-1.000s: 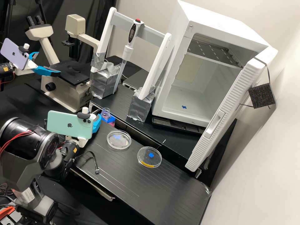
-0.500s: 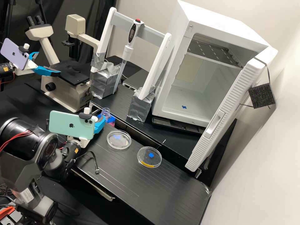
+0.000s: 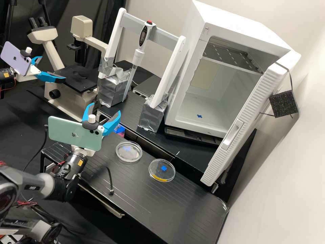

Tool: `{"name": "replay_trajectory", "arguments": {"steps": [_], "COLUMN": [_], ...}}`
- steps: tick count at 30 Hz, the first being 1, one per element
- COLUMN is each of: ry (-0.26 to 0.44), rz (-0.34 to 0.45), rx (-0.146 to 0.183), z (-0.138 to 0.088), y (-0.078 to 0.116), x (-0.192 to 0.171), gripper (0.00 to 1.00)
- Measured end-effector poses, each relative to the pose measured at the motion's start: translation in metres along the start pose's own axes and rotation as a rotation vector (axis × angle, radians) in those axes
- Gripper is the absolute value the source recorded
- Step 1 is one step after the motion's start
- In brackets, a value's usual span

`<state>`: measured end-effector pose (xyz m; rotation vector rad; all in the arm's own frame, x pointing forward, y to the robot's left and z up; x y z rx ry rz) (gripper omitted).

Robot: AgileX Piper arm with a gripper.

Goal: Open the bottle

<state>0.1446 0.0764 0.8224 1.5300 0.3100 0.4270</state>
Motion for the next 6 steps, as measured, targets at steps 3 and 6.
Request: {"name": "replay_trajectory", "arguments": {"steps": [3,6], "ry": [0.012,-0.011], "rz": [0.093,0.121], "rx": [0.009,0.053], "z": [-0.004,0.001], "y": [0.010,0.015], "x": [-0.002,-0.003], "gripper": [1.00,1.00]}}
